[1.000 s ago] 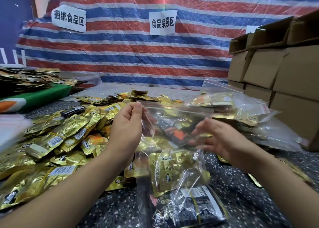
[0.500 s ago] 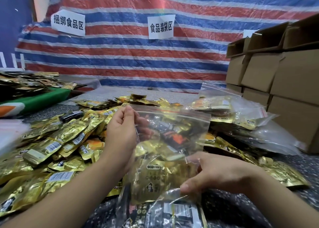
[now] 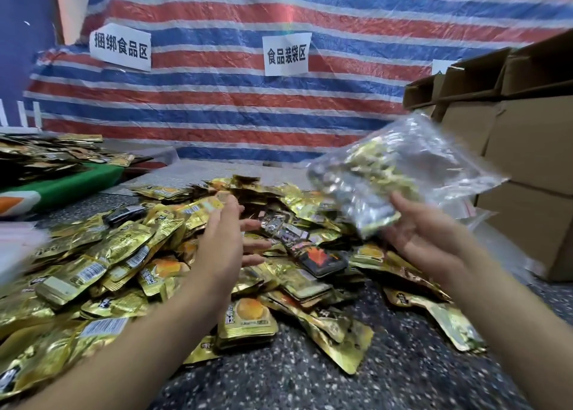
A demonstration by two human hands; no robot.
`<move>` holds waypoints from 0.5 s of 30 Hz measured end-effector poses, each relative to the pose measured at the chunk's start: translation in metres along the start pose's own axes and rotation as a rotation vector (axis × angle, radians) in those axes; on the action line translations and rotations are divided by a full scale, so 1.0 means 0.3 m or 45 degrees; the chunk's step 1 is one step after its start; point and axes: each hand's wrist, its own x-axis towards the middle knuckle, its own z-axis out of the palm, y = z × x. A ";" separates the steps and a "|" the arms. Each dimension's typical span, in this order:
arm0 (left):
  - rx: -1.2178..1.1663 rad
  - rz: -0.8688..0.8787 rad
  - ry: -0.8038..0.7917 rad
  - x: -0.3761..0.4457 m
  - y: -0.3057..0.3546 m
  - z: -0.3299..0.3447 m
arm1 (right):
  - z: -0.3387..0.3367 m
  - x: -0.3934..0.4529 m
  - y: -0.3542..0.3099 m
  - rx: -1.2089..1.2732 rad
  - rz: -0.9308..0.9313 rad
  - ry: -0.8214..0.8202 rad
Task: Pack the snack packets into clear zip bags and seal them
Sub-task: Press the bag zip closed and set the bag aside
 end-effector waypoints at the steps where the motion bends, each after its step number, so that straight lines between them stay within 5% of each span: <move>1: 0.008 -0.005 0.000 0.001 -0.002 0.001 | 0.010 0.038 -0.043 0.061 -0.072 0.077; 5: 0.031 -0.029 -0.019 -0.001 -0.008 0.006 | -0.009 0.182 -0.138 0.223 -0.121 0.260; 9: 0.071 -0.059 -0.066 -0.003 -0.014 0.016 | -0.082 0.242 -0.099 -0.214 0.175 0.433; 15: 0.129 -0.057 -0.117 -0.002 -0.022 0.015 | -0.084 0.238 -0.065 -0.196 0.128 0.408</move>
